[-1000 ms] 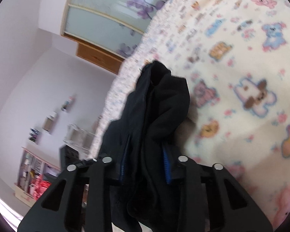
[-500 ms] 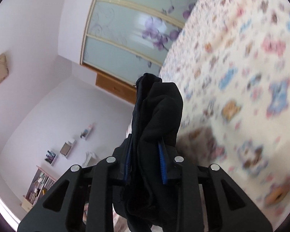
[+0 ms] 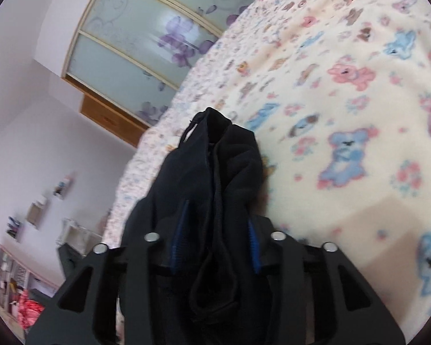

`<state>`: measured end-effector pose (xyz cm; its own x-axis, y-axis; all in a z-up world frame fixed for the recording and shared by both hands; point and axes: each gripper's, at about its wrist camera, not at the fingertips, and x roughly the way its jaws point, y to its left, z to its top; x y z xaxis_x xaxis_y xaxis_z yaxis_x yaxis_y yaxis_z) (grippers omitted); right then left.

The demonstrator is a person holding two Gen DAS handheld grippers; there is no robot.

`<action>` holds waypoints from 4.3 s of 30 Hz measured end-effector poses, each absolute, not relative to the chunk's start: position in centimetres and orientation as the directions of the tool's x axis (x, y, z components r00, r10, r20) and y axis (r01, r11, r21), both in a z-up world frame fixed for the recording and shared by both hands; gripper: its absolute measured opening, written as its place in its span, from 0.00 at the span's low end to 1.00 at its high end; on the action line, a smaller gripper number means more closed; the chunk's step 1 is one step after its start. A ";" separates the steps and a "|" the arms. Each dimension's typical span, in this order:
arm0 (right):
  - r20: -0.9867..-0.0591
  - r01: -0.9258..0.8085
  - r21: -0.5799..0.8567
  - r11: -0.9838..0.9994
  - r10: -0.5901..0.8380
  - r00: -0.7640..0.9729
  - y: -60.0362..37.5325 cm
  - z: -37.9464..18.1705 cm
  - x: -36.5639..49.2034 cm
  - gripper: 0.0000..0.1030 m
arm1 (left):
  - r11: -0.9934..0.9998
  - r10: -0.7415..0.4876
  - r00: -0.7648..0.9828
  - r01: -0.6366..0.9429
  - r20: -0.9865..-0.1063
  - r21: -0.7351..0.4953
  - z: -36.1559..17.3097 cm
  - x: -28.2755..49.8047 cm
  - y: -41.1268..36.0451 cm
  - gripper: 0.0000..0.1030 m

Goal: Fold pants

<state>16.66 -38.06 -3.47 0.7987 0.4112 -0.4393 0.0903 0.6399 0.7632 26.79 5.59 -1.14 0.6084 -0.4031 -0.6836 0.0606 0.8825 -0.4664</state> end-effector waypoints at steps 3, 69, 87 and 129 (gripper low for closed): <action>-0.477 0.160 0.693 0.703 0.281 0.833 -38.6 -2.0 15.0 0.48 | 0.896 -0.304 0.690 -0.027 -0.657 -0.444 0.1 25.1 7.8 0.86; -0.452 0.176 -0.011 0.984 -0.162 0.877 -21.3 1.3 -3.0 0.99 | 0.983 -0.134 0.840 0.179 -0.526 0.035 -0.7 1.0 -0.9 0.98; -0.481 0.185 -0.021 0.983 -0.172 0.860 -21.3 0.8 -2.5 0.99 | 0.978 -0.124 0.815 0.197 -0.566 0.069 -1.7 1.5 -1.7 0.98; -0.527 0.188 -0.019 0.982 -0.170 0.833 -21.9 -0.1 -1.7 0.99 | 0.975 -0.138 0.807 0.214 -0.573 0.067 -2.1 1.5 -1.9 0.98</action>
<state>-1.74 -21.91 -0.12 0.8326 -0.1699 -0.5272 0.1881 0.9820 -0.0194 1.48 -1.90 -2.06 0.8075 -0.1382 -0.5735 0.2142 0.9745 0.0667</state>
